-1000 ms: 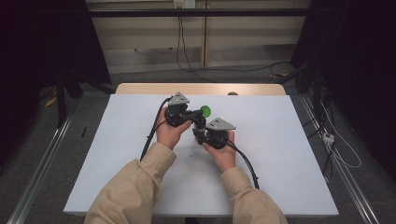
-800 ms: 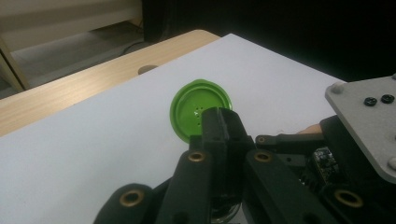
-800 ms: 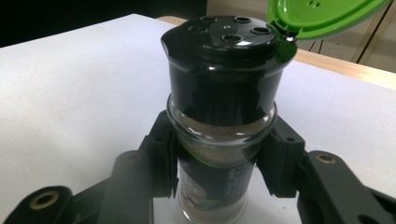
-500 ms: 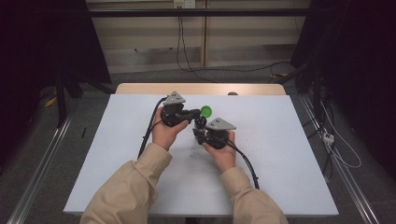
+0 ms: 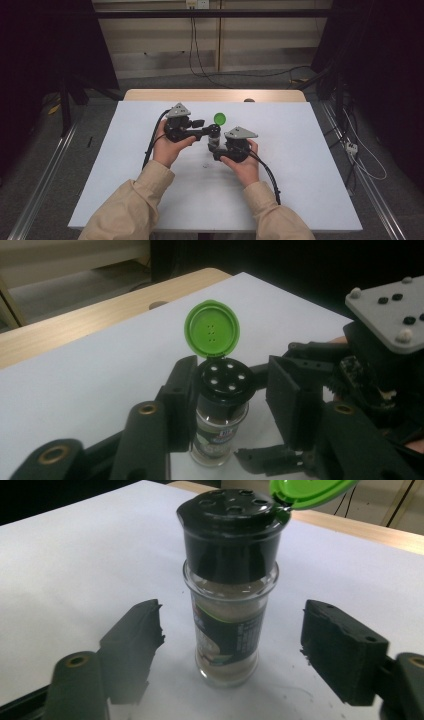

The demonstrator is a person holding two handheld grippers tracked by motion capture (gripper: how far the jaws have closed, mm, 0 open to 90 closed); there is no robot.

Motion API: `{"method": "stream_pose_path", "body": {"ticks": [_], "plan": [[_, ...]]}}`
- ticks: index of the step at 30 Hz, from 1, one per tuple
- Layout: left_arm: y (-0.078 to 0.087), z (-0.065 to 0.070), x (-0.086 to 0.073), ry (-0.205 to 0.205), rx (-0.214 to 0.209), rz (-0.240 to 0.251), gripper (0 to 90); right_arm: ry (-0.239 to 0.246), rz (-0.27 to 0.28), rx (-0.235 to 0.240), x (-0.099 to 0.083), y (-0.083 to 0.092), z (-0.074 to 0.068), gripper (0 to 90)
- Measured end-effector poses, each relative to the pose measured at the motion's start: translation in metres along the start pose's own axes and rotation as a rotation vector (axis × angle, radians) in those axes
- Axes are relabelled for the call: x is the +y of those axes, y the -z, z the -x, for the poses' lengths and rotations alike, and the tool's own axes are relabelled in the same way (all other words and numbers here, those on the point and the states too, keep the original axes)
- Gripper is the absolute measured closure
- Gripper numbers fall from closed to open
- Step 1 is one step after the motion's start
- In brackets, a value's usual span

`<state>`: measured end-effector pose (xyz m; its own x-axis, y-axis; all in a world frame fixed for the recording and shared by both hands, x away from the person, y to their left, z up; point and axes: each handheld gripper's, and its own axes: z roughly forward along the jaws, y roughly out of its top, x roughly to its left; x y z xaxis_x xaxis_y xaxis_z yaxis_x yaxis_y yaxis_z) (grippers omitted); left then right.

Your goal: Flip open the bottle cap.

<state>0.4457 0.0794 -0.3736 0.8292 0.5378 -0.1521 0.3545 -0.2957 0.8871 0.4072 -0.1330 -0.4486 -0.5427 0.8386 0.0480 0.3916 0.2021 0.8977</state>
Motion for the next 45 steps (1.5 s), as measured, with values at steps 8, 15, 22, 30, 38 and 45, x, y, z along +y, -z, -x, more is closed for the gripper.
{"method": "stream_pose_path", "body": {"ticks": [8,15,22,30,38,45], "plan": [[0.014,-0.001,-0.015,-0.006,-0.007,-0.009,41.2,-0.020,0.017,0.020,-0.007,0.021,0.002,20.4],[0.026,-0.002,-0.027,-0.019,-0.006,-0.015,33.6,-0.014,0.019,0.041,-0.011,0.039,0.003,17.6],[0.036,-0.004,-0.038,-0.003,-0.021,-0.007,27.9,-0.016,0.017,0.053,-0.016,0.054,0.004,16.0],[0.046,-0.007,-0.051,0.003,-0.033,-0.014,23.2,-0.004,0.011,0.061,-0.022,0.065,0.004,14.8],[0.056,-0.009,-0.067,0.006,-0.035,-0.025,20.5,-0.014,0.010,0.054,-0.029,0.076,0.009,14.2],[0.066,-0.012,-0.079,0.009,-0.029,-0.030,20.1,-0.017,0.014,0.052,-0.035,0.085,0.012,13.9]]}}
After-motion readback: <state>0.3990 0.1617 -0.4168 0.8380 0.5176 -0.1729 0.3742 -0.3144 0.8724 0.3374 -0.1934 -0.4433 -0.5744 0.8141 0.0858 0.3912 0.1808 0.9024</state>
